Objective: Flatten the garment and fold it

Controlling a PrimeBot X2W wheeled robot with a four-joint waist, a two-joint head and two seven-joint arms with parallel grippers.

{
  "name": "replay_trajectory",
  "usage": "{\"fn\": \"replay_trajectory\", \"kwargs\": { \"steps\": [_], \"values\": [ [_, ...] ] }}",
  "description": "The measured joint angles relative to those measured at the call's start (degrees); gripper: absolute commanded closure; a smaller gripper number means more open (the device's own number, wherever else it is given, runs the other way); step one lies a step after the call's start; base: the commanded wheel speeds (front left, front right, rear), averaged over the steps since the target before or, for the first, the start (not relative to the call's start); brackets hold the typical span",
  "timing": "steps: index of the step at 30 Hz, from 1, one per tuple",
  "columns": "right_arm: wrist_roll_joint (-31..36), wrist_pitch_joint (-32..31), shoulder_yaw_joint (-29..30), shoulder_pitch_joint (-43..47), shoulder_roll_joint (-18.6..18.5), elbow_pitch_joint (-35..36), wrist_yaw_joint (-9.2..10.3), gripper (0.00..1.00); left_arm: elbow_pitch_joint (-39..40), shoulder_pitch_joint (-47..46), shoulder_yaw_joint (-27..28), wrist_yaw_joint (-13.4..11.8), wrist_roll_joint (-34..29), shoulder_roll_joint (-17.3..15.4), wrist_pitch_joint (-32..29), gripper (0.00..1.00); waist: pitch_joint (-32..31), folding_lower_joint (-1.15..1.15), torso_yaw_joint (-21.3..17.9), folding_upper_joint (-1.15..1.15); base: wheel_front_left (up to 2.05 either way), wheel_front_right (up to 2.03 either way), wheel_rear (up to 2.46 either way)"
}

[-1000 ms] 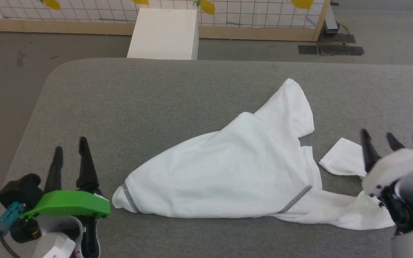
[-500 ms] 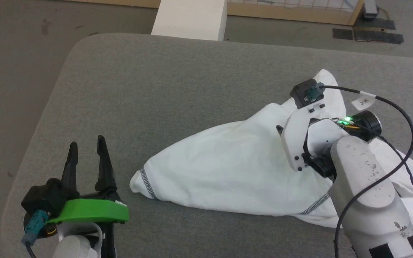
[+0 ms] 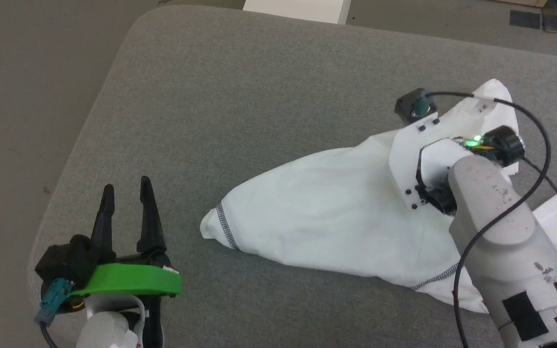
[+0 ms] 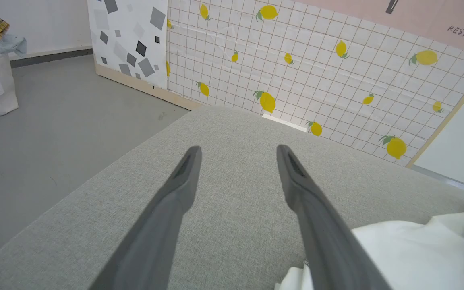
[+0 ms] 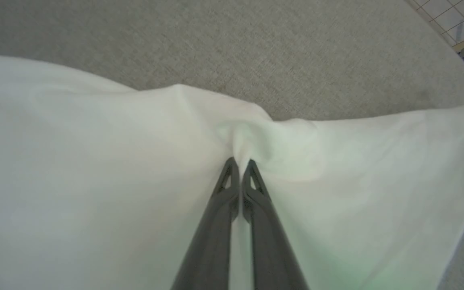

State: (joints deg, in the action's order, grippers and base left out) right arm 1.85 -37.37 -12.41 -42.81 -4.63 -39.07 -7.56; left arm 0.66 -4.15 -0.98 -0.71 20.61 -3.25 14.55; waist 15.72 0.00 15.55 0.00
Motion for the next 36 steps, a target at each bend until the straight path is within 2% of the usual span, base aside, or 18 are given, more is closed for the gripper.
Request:
{"fn": "replay_trajectory", "kwargs": {
  "steps": [5,13,14,15,16,22,25,27,32,36],
  "values": [
    [1.35,1.93,3.83,-6.82,-1.23,-0.56,0.0,1.0,0.41,-1.81,-2.13,0.13,0.76,0.13,0.0,0.0,1.27,0.0,1.01,0.0,0.0,0.0,0.0],
    [10.05,7.9,11.07,-16.29,-3.94,-2.44,0.0,1.0,0.73,-3.66,-5.38,0.09,2.14,0.23,0.0,0.0,3.23,0.0,3.93,0.0,0.0,0.0,0.0],
    [11.17,8.18,12.35,-16.87,-3.94,-3.02,0.0,0.95,0.7,-3.66,-5.56,0.09,2.14,0.23,0.01,0.0,3.47,0.0,4.3,0.0,0.0,0.0,0.0],
    [11.91,8.39,13.04,-17.11,-3.91,-3.6,0.0,0.5,0.69,-3.66,-5.66,0.09,2.14,0.23,0.0,0.0,3.64,0.0,4.59,0.0,0.0,0.0,0.0],
    [12.65,9.14,14.01,-17.12,-3.89,-4.12,0.0,0.0,0.67,-3.66,-5.71,0.08,2.14,0.23,0.0,0.0,3.81,0.0,4.89,0.0,0.0,0.0,0.0],
    [12.21,18.33,18.64,-17.08,-1.78,-4.43,0.0,0.0,0.07,-3.39,-5.34,-0.14,2.12,0.23,0.01,0.0,3.22,0.01,5.2,0.0,0.0,0.0,0.0],
    [9.25,23.36,17.38,-15.86,-0.92,-4.3,0.0,0.0,-0.16,-2.66,-4.77,-0.12,1.92,0.23,0.0,0.0,1.99,0.01,4.77,0.0,0.0,0.0,0.0],
    [4.95,26.69,14.8,-11.37,-0.43,-3.76,0.0,0.0,-0.24,-1.67,-4.07,-0.1,1.55,0.23,0.01,0.0,0.34,0.0,3.89,0.0,0.0,0.0,0.0],
    [-0.53,28.19,10.24,0.34,-1.43,0.92,0.0,0.0,-0.23,0.12,-3.83,-0.09,0.71,0.23,0.01,0.0,-2.76,0.0,1.19,0.0,0.0,0.0,0.0],
    [-3.85,24.15,8.03,10.05,-3.04,6.45,0.0,0.0,-0.23,0.8,-3.91,-0.09,-0.09,0.23,0.01,0.0,-4.81,0.0,-1.03,0.0,0.0,0.0,0.0]
  ]
}}
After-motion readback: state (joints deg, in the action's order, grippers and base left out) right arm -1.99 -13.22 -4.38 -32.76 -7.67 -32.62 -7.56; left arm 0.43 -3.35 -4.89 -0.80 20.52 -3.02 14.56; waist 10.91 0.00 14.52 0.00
